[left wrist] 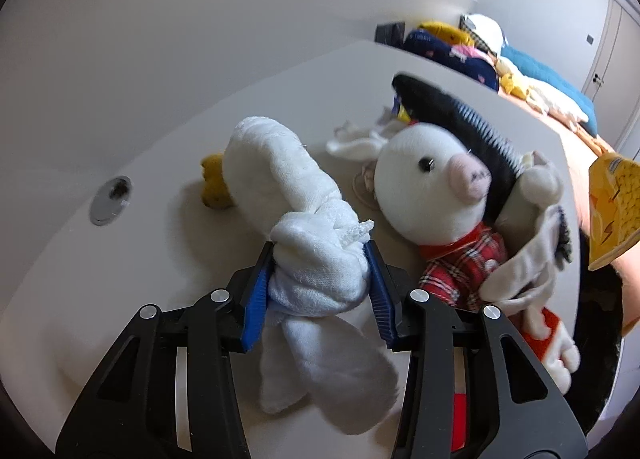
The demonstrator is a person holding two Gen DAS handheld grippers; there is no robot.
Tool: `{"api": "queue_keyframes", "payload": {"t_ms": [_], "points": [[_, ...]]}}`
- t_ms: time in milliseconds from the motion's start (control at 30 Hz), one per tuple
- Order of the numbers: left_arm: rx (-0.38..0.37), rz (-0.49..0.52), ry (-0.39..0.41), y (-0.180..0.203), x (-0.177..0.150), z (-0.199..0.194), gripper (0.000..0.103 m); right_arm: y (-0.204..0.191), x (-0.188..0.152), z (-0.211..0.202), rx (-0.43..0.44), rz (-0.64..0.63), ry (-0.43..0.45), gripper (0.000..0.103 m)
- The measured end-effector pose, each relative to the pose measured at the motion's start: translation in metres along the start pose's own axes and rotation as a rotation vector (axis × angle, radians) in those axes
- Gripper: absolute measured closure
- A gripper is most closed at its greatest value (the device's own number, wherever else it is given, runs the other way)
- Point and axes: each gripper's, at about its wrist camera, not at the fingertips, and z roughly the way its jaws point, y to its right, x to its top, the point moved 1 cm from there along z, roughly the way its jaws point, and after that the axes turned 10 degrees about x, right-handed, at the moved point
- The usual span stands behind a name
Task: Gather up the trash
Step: 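Carry the chip bag and towel bunny over the black trash bin and release both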
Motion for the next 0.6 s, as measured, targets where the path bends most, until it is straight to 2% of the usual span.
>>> {"api": "queue_keyframes", "payload": {"t_ms": [200, 600], "points": [[-0.012, -0.011, 0.044, 0.002, 0.006, -0.028, 0.06, 0.006, 0.006, -0.017, -0.009, 0.005, 0.03, 0.09], [-0.077, 0.041, 0.097, 0.056, 0.011, -0.06, 0.059, 0.028, 0.009, -0.06, -0.053, 0.013, 0.061, 0.09]]}}
